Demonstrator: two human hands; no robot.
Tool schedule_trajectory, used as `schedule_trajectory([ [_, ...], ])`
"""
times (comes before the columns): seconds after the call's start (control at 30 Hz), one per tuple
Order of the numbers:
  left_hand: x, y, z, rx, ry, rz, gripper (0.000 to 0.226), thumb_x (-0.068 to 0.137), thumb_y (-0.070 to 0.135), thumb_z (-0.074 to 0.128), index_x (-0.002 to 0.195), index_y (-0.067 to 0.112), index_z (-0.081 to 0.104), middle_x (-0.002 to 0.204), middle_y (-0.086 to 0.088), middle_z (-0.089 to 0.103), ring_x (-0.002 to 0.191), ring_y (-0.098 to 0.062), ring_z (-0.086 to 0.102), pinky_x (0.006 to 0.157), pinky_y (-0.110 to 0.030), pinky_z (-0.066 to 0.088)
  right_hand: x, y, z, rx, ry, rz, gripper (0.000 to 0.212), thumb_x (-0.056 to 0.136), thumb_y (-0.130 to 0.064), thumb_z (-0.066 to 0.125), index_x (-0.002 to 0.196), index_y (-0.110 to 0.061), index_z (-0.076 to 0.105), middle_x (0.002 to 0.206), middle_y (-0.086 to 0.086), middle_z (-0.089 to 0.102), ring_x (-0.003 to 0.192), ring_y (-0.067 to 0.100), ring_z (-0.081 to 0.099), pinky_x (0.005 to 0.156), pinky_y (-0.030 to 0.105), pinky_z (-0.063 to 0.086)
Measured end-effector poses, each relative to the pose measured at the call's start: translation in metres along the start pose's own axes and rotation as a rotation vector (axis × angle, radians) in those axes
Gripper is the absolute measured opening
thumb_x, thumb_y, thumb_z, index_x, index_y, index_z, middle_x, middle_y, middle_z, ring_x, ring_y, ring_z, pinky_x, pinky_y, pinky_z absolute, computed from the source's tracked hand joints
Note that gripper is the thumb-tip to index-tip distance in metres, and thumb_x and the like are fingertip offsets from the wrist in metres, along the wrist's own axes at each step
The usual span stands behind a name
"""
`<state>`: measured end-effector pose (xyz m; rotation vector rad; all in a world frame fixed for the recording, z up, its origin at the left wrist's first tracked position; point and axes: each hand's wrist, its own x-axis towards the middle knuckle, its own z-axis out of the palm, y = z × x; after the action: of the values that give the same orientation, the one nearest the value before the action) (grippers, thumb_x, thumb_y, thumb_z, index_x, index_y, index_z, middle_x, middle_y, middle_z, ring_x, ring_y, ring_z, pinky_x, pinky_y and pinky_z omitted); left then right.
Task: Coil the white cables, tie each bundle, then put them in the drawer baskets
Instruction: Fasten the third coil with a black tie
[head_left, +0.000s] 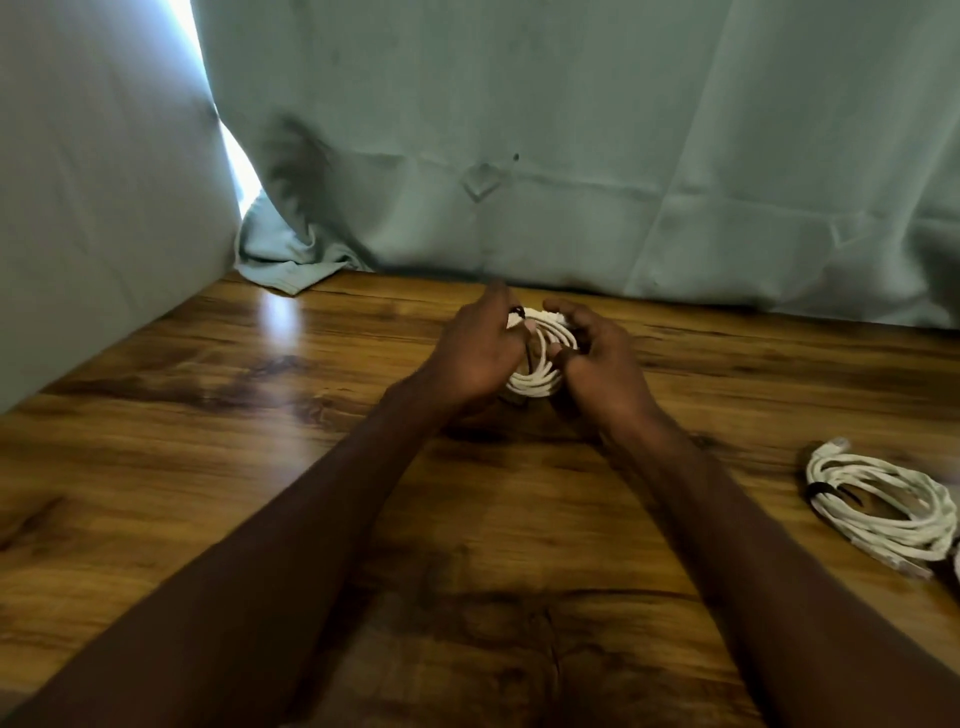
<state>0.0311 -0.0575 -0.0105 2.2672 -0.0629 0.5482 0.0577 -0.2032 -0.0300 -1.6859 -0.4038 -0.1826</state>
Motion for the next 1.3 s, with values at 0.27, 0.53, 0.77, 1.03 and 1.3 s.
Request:
schedule_trajectory([
  [0.27,0.001,0.011,-0.009,-0.806,-0.223,-0.167,0.009,0.103,0.004,0.055,0.098,0.007,0.048,0.068,-0.006,0.065,0.046,-0.012,0.051,0.047,-0.022,0.043,0.009,-0.006,0.003,0.65,0.002,0.23,0.038,0.095,0.017,0.043,0.114,-0.006,0.066,0.1,0.018,0.073,0.074,0.019,0.069,0.071,0.036,0.061],
  [0.53,0.006,-0.001,-0.014,-0.997,-0.303,-0.201,0.008,0.101,0.001,0.054,0.098,0.007,0.049,0.07,-0.008,0.06,0.05,-0.014,0.049,0.05,-0.023,0.046,0.01,-0.009,-0.005,1.117,-0.181,0.45,0.041,0.075,0.003,0.045,0.113,-0.003,0.059,0.082,0.015,0.065,0.061,0.017,0.057,0.09,0.03,0.041],
  [0.77,0.005,-0.001,-0.022,-1.191,-0.365,-0.193,0.016,0.1,0.001,0.047,0.087,0.006,0.055,0.068,-0.005,0.053,0.038,-0.007,0.041,0.051,-0.024,0.051,0.006,-0.018,-0.007,1.148,-0.273,0.477,0.031,0.081,0.0,0.051,0.11,-0.006,0.062,0.073,0.01,0.057,0.049,0.014,0.051,0.075,0.034,0.05],
  [1.03,0.004,-0.002,-0.025,-1.133,-0.452,-0.125,0.025,0.1,0.014,0.054,0.081,0.013,0.069,0.064,-0.005,0.048,0.035,-0.012,0.038,0.057,-0.032,0.042,0.006,-0.027,-0.008,0.67,-0.292,0.237,0.024,0.099,0.007,0.04,0.11,-0.01,0.054,0.064,0.005,0.044,0.043,0.006,0.035,0.048,0.019,0.03],
  [1.3,0.001,0.003,-0.021,-1.123,-0.402,-0.137,0.015,0.101,0.015,0.052,0.09,0.006,0.055,0.062,-0.007,0.051,0.036,-0.013,0.041,0.052,-0.03,0.051,0.002,-0.032,-0.006,0.218,-0.228,0.037,0.007,0.105,-0.018,0.052,0.104,-0.022,0.057,0.07,-0.003,0.061,0.049,0.005,0.044,0.051,0.027,0.036],
])
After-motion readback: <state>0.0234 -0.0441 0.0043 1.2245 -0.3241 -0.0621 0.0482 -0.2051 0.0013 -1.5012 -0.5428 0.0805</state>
